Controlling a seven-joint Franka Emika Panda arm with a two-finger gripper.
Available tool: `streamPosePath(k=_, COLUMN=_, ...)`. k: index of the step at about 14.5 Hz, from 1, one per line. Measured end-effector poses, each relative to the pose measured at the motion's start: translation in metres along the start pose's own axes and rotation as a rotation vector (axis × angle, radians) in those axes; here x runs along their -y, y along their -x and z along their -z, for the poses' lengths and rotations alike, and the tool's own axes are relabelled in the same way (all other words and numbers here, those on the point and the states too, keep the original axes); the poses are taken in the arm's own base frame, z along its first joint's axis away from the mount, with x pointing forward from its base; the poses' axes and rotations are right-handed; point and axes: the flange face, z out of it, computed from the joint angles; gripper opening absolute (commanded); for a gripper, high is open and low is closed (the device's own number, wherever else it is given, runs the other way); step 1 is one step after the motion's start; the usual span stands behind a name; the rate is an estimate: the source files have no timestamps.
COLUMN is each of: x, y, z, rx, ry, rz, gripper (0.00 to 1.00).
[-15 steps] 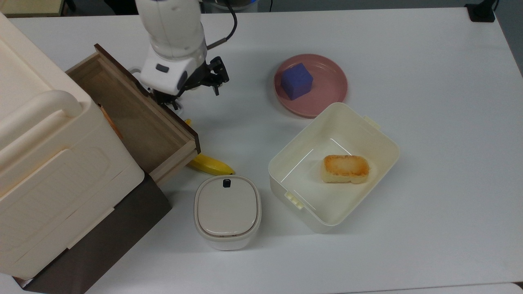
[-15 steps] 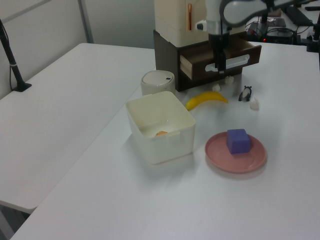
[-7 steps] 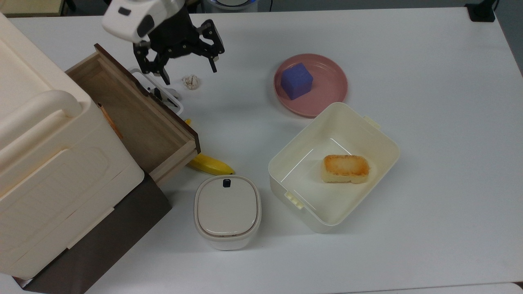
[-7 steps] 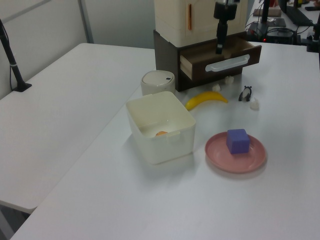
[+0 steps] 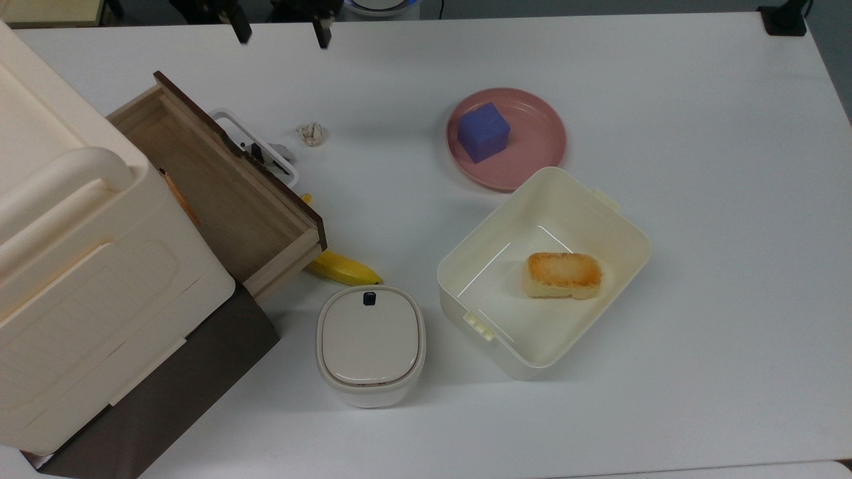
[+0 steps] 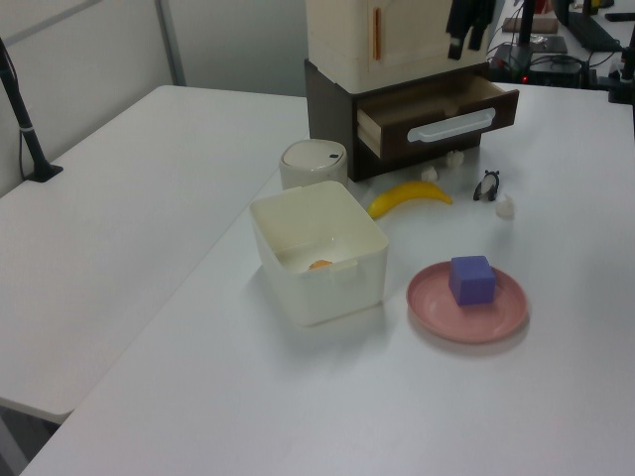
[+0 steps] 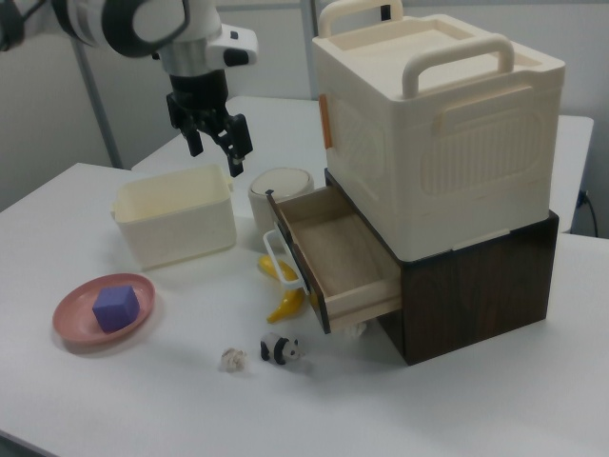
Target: Slide the drawer open
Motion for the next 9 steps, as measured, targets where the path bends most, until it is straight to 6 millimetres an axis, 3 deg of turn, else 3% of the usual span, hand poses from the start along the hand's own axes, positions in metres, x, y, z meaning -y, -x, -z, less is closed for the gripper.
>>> streamPosePath(k=5, x=-0.036, y=0.032, z=0.042, rx=0.022, ry=0.02, rz=-0.139, gripper=1.0)
streamPosePath(k=9, x=-0.031, y=0.039, z=0.046, rx=0.036, ry=0.047, rz=-0.124, gripper=1.0)
